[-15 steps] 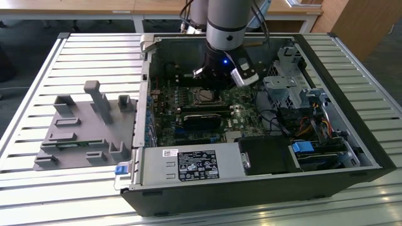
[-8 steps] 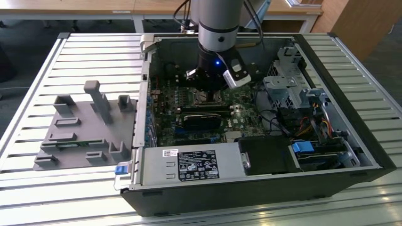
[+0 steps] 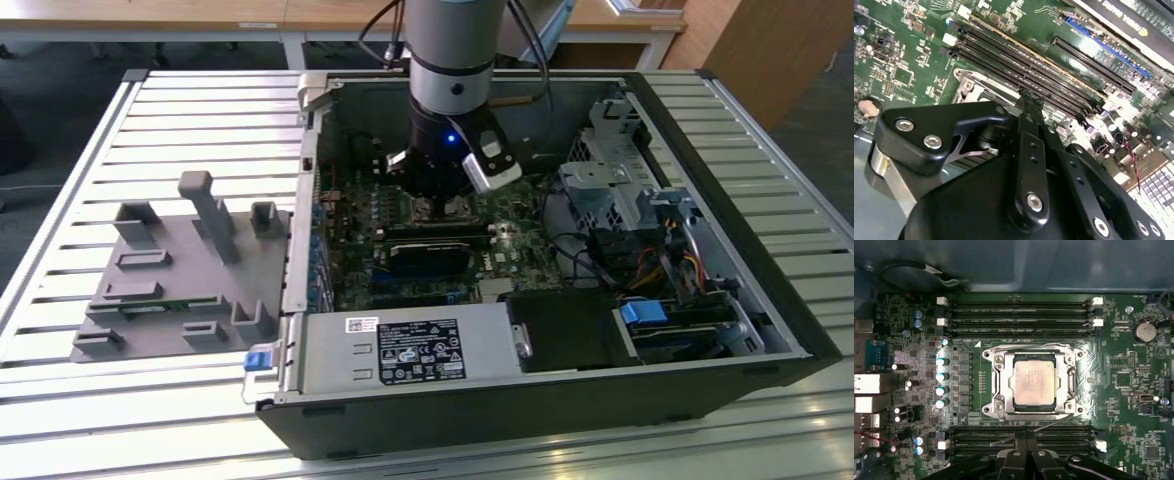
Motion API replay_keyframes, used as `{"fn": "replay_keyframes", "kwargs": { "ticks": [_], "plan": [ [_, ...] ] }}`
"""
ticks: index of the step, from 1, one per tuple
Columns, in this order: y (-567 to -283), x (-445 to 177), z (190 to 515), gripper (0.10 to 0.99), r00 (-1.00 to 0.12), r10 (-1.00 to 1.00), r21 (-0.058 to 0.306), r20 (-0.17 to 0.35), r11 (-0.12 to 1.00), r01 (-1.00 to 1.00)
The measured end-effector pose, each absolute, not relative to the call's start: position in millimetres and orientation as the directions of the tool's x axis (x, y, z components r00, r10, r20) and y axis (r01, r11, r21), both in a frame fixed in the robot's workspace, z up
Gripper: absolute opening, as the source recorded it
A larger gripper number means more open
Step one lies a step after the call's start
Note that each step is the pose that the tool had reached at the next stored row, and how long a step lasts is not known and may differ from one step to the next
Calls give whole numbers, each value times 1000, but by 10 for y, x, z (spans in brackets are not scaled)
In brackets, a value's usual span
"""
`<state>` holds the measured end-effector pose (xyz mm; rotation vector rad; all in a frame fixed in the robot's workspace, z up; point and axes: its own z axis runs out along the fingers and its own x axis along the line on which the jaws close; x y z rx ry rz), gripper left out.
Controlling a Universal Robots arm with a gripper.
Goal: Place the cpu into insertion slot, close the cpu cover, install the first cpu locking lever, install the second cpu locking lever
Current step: 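Install the second cpu locking lever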
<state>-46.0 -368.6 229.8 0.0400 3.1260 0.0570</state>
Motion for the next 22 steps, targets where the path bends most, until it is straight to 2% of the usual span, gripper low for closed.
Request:
{"fn": "replay_keyframes", "kwargs": {
  "ticks": [7,13,22],
  "plan": [
    [-3687,-498,2183,106,-1000,26,40,-14,999,25],
    [-3773,-583,2152,106,-1000,26,82,-13,996,25],
    [-3809,-654,2078,106,-1000,26,126,-13,992,24]
  ]
}}
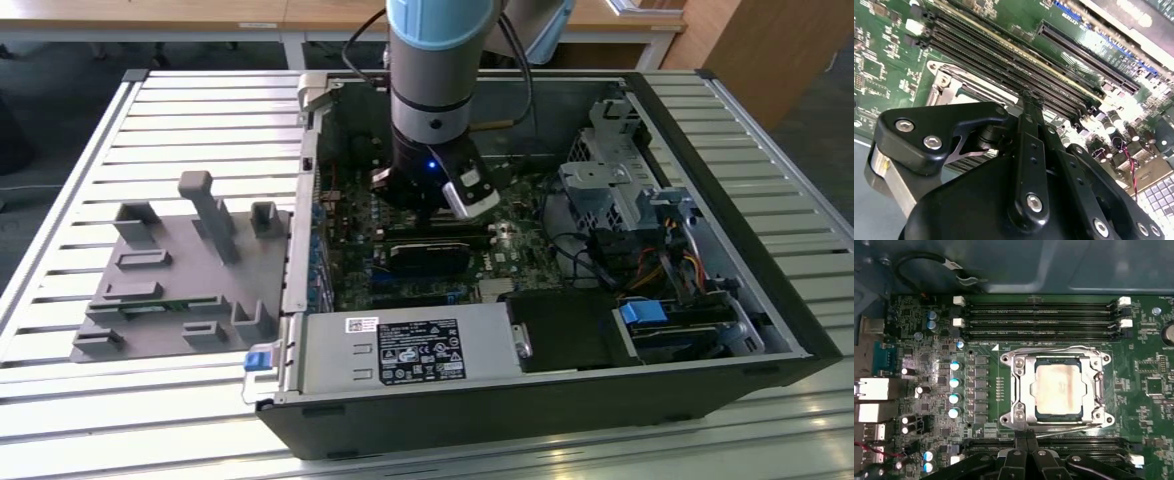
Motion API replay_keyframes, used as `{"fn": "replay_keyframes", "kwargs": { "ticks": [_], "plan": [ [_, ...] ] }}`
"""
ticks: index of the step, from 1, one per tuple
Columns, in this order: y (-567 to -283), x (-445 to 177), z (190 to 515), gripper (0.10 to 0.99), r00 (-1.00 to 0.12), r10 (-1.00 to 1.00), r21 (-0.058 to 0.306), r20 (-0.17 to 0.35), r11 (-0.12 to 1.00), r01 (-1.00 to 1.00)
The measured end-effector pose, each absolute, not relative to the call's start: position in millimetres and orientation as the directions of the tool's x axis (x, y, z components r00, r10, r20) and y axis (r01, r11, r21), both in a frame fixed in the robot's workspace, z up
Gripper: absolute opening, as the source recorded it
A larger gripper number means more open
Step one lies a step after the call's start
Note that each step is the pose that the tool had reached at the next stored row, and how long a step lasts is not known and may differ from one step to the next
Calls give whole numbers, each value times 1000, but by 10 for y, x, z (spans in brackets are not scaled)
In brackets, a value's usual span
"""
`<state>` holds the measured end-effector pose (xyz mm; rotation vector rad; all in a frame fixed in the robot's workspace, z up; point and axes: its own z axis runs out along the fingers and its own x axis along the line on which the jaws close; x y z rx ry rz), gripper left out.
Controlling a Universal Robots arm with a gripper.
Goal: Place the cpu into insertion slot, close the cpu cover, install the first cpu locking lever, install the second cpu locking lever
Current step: 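Install the second cpu locking lever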
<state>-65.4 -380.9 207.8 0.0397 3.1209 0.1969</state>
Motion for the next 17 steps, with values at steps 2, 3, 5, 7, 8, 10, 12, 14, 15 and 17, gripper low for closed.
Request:
{"fn": "replay_keyframes", "kwargs": {
  "ticks": [2,3,5,7,8,10,12,14,15,17],
  "plan": [
    [-3809,-686,2063,106,-1000,26,130,-13,991,24],
    [-3809,-700,2055,106,-1000,25,132,-13,991,23],
    [-3809,-735,2040,106,-1000,25,136,-14,990,23],
    [-3808,-757,2022,106,-1000,25,140,-15,990,23],
    [-3809,-760,2015,106,-1000,25,142,-16,990,23],
    [-3809,-761,2004,106,-1000,25,145,-15,989,23],
    [-3807,-761,1997,106,-1000,25,150,-15,988,23],
    [-3806,-762,1992,106,-1000,25,155,-15,988,23],
    [-3805,-762,1989,106,-1000,25,158,-15,987,23],
    [-3802,-763,1983,106,-1000,25,163,-15,986,22]
  ]
}}
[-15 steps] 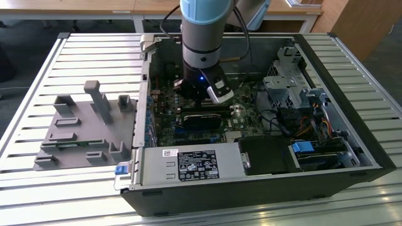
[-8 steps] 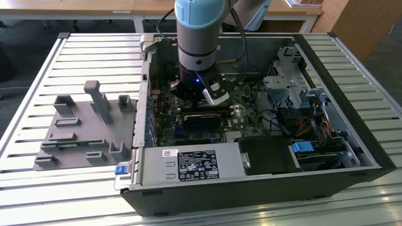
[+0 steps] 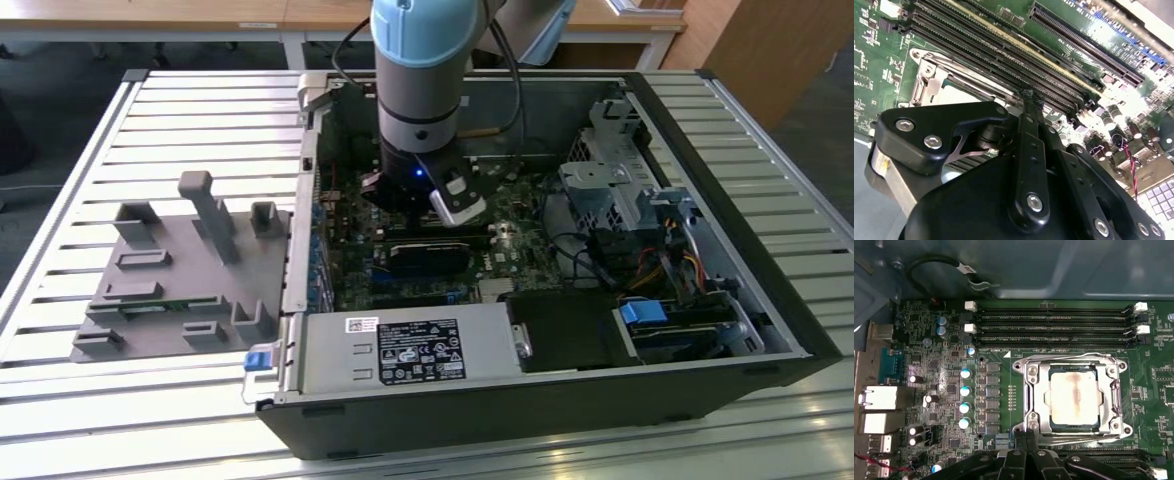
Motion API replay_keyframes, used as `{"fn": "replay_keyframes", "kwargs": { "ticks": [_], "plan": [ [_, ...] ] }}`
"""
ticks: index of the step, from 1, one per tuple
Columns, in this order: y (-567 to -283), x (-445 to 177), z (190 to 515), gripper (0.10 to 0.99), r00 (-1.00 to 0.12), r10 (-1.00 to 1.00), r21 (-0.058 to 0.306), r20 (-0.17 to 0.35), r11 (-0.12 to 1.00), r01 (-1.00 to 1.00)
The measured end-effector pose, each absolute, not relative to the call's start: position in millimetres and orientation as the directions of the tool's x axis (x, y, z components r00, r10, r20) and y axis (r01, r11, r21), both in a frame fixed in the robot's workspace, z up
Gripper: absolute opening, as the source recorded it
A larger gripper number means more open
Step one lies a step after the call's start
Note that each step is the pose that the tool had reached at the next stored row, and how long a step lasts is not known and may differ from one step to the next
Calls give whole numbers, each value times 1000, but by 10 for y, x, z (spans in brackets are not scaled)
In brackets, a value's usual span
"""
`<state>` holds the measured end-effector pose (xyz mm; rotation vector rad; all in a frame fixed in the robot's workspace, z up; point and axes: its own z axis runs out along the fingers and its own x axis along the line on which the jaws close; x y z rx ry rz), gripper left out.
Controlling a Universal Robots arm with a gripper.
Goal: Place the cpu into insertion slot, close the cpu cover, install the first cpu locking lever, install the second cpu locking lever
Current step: 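Install the second cpu locking lever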
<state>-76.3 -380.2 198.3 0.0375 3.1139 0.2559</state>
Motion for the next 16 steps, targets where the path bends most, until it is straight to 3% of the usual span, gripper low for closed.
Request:
{"fn": "replay_keyframes", "kwargs": {
  "ticks": [16],
  "plan": [
    [-3784,-833,1936,106,-1000,25,189,-15,982,22]
  ]
}}
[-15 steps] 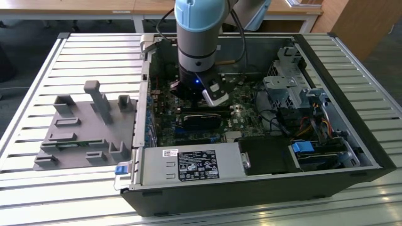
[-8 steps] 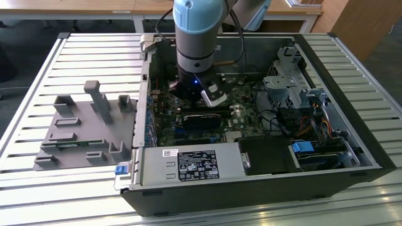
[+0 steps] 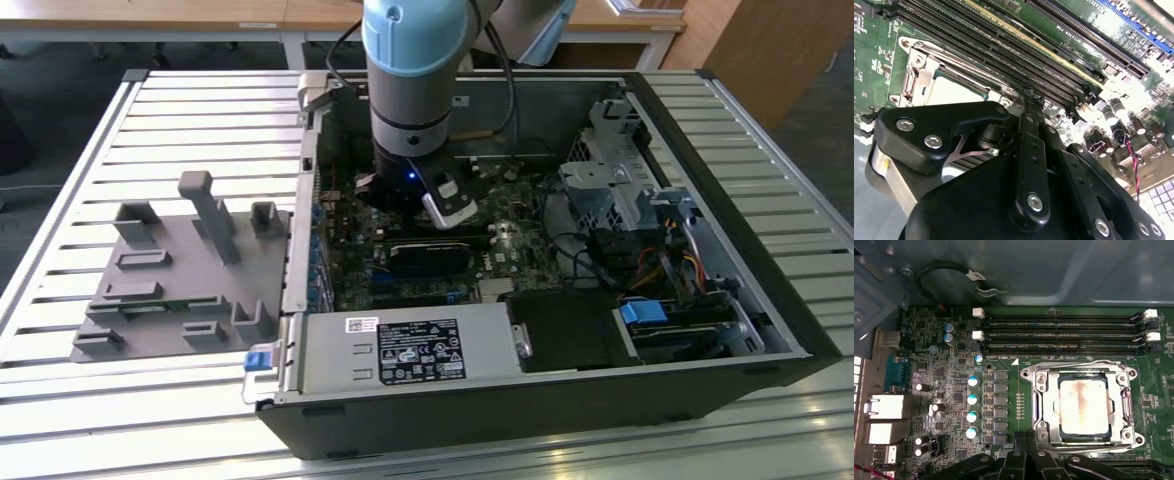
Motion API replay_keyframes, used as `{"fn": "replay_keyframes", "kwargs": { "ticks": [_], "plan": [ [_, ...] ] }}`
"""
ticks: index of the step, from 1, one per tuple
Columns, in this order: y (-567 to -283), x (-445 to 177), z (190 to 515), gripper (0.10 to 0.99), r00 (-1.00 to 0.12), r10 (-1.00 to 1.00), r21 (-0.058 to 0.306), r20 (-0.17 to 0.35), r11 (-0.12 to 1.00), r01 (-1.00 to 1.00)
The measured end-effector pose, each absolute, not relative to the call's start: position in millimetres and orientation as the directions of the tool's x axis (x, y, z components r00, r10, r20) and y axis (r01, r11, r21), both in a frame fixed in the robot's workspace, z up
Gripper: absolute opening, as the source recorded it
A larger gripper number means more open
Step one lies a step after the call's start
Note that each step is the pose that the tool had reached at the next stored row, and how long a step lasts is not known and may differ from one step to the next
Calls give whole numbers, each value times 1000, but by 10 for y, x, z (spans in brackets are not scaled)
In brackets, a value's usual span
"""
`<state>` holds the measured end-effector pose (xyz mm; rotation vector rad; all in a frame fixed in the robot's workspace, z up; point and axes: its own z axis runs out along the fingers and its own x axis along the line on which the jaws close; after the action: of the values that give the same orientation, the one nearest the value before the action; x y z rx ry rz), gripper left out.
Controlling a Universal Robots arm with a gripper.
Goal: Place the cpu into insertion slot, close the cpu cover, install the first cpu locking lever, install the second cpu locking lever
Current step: 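Install the second cpu locking lever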
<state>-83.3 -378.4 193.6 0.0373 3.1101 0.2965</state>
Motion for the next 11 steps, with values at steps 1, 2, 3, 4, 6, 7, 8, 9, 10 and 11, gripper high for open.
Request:
{"fn": "replay_keyframes", "kwargs": {
  "ticks": [1,2,3,4,6,7,8,9,10,11],
  "plan": [
    [-3785,-834,1942,106,-1000,25,189,-15,982,22],
    [-3783,-834,1954,106,-1000,26,190,-15,982,22],
    [-3784,-834,1967,106,-1000,26,189,-15,982,22],
    [-3784,-834,1981,106,-1000,26,189,-15,982,22],
    [-3784,-834,2012,106,-1000,26,189,-15,982,22],
    [-3784,-834,2029,106,-1000,26,189,-15,982,22],
    [-3784,-834,2046,106,-1000,26,189,-15,982,22],
    [-3784,-834,2064,106,-1000,26,189,-15,982,22],
    [-3784,-835,2082,106,-1000,26,189,-15,982,22],
    [-3784,-834,2102,106,-1000,26,189,-15,982,22]
  ]
}}
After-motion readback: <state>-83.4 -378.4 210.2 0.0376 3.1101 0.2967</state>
